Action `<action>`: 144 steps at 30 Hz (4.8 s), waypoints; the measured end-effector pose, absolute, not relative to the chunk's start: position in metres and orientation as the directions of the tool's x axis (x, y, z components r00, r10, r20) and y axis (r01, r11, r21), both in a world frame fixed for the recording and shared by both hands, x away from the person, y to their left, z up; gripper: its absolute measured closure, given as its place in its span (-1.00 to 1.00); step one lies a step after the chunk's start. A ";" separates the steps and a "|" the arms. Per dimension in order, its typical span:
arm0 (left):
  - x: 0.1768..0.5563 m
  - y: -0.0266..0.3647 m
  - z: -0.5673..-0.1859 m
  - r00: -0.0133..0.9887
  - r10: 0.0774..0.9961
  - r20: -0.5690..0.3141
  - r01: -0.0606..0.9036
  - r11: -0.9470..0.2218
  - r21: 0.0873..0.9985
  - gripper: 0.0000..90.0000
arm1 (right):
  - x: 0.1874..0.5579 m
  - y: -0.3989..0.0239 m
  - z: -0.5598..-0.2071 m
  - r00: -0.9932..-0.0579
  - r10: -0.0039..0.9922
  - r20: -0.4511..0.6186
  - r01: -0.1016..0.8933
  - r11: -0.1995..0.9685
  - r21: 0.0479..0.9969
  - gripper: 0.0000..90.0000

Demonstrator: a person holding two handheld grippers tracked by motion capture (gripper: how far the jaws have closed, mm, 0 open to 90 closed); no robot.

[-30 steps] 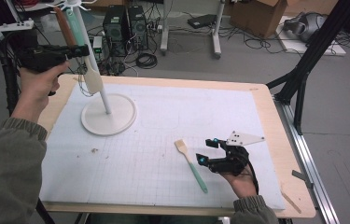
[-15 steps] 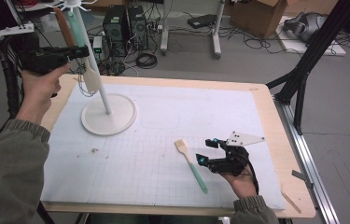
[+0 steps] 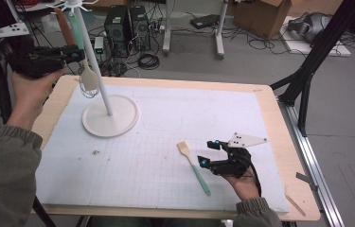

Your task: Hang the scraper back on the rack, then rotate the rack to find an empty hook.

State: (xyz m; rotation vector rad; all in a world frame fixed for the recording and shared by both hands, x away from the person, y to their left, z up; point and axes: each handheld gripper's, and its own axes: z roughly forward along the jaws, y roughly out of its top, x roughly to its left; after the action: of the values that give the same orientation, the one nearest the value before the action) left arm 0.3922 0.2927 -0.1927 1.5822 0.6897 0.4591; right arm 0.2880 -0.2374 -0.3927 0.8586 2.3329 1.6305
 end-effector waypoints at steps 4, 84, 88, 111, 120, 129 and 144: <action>0.389 0.295 -0.189 0.733 0.676 -0.081 0.161 -0.056 0.985 0.42 | 0.289 -0.238 -0.393 -0.817 0.545 0.188 0.363 0.233 0.902 -0.39; 0.394 0.274 -0.109 0.695 0.719 -0.019 0.111 -0.081 0.991 0.99 | 0.295 -0.236 -0.396 -0.822 0.535 0.196 0.367 0.235 0.900 -0.40; 0.393 0.277 -0.109 0.685 0.728 -0.020 0.112 -0.079 0.991 0.99 | 0.295 -0.236 -0.396 -0.822 0.534 0.197 0.367 0.233 0.900 -0.40; 0.391 0.270 -0.113 0.664 0.748 -0.018 0.111 -0.075 0.991 0.99 | 0.294 -0.237 -0.394 -0.824 0.533 0.190 0.356 0.227 0.907 -0.40; 0.388 0.272 -0.112 0.640 0.768 -0.010 0.106 -0.076 0.991 0.99 | 0.294 -0.236 -0.394 -0.825 0.532 0.191 0.356 0.227 0.906 -0.40; 0.386 0.271 -0.115 0.647 0.762 -0.015 0.107 -0.072 0.992 0.99 | 0.293 -0.237 -0.393 -0.824 0.532 0.193 0.357 0.224 0.907 -0.40; 0.389 0.257 -0.117 0.614 0.789 -0.029 0.099 -0.041 0.994 0.99 | 0.293 -0.237 -0.392 -0.827 0.529 0.191 0.352 0.221 0.910 -0.40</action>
State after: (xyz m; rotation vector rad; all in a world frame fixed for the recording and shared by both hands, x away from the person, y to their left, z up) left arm 0.3893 0.2567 -0.1168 1.5331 0.7748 0.6579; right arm 0.2927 -0.2366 -0.3922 0.8480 2.3251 1.6636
